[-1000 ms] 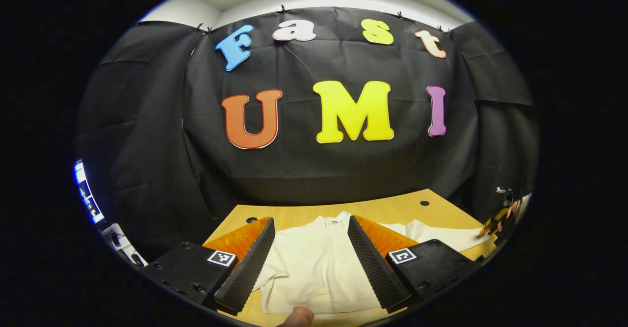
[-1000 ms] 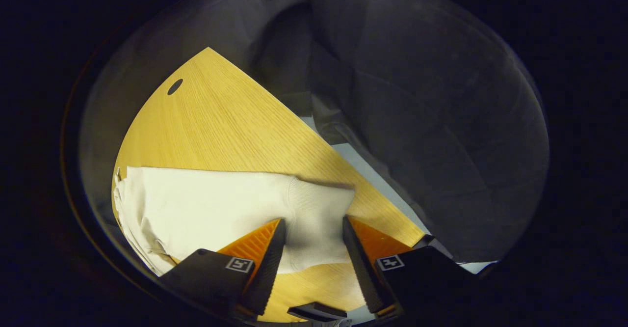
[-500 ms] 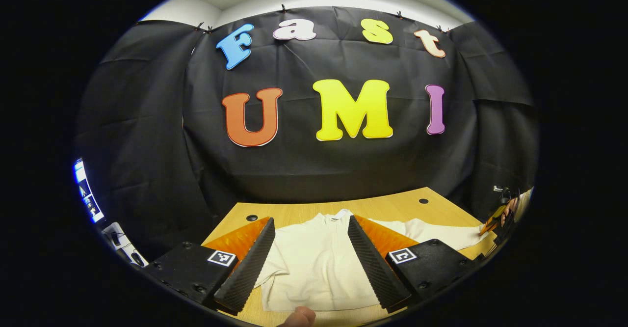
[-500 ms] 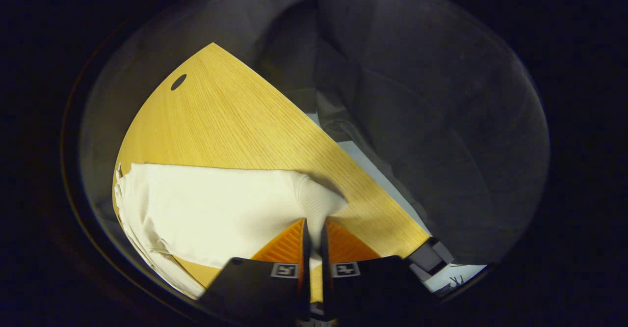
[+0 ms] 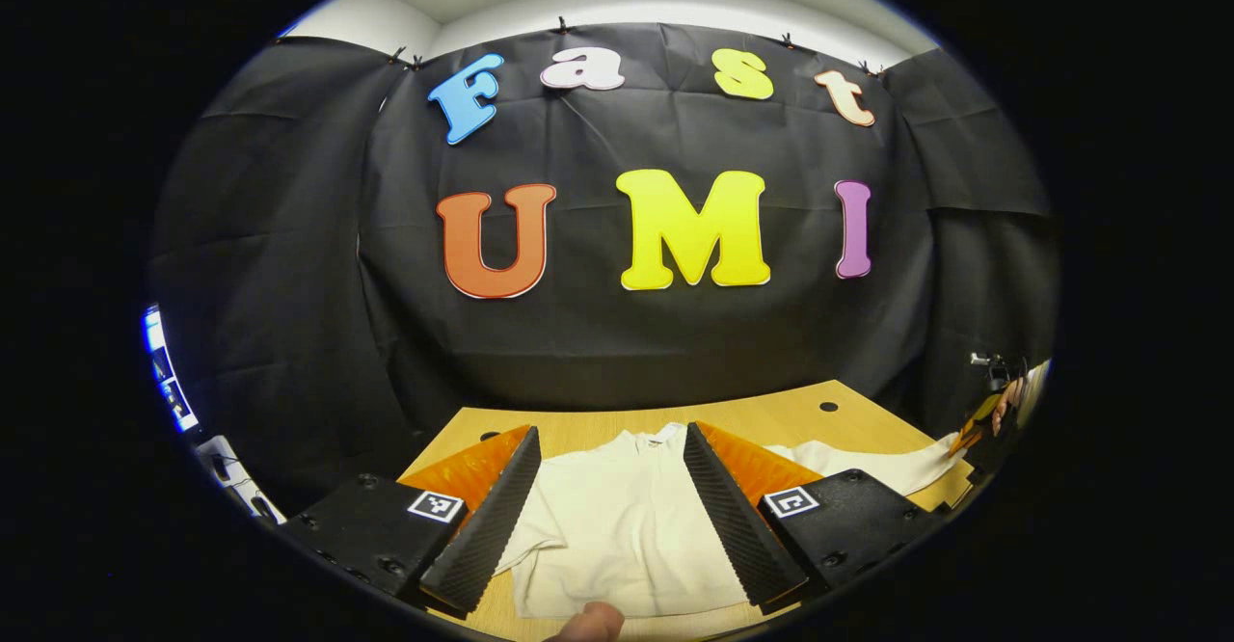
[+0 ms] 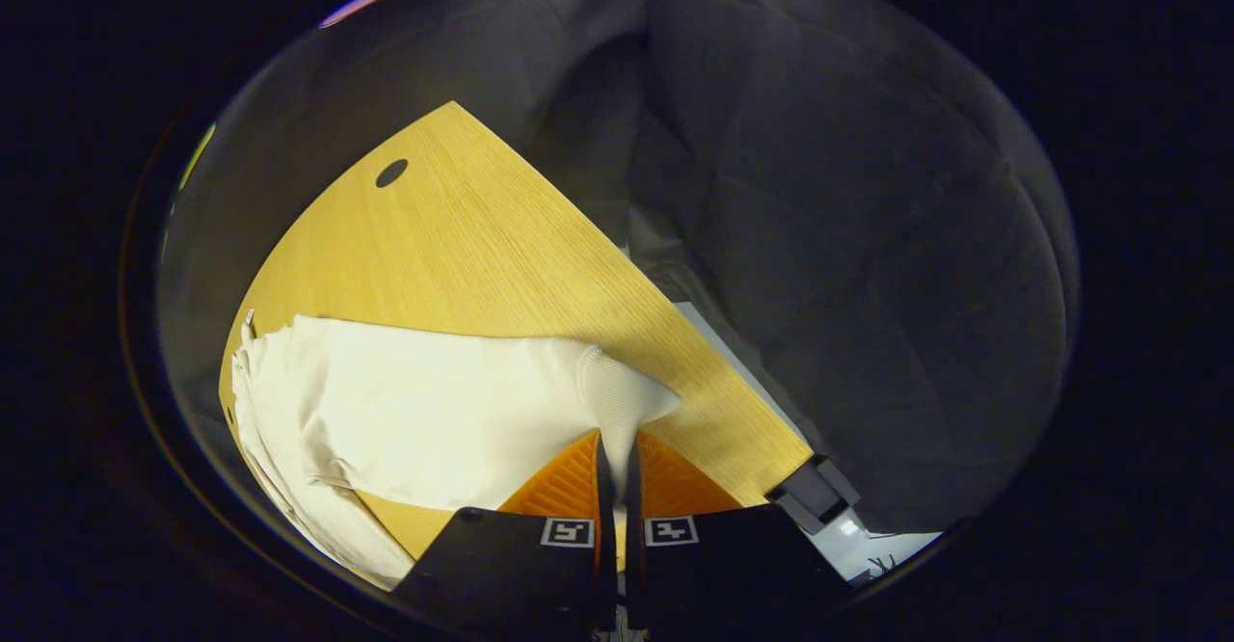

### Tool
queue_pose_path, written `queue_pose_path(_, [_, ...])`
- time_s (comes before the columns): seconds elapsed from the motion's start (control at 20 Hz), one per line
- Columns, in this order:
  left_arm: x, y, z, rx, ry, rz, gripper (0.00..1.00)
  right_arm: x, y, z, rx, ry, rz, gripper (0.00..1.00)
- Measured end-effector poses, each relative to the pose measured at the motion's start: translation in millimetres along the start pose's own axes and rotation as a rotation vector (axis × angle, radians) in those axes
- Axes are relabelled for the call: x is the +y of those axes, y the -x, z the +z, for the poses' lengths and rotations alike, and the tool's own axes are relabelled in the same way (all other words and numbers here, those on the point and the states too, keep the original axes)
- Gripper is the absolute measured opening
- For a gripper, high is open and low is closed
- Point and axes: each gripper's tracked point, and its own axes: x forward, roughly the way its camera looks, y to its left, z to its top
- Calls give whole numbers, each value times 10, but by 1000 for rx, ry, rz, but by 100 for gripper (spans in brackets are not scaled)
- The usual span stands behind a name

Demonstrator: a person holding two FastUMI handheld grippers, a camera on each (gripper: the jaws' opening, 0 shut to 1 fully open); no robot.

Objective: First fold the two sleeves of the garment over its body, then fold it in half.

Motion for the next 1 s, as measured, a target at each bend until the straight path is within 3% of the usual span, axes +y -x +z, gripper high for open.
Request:
queue_pose_path(0.2, [3, -18, 0, -21, 17, -29, 97, 276, 390, 153, -53, 59, 29, 4])
queue_pose_path(0.45, [141, -31, -47, -26, 44, -38, 97, 972, 866, 241, -90, 152, 79, 4])
queue_pose_path(1.0, [670, -24, -133, -38, 61, 7, 97, 3392, 1373, -239, -110, 463, 255, 4])
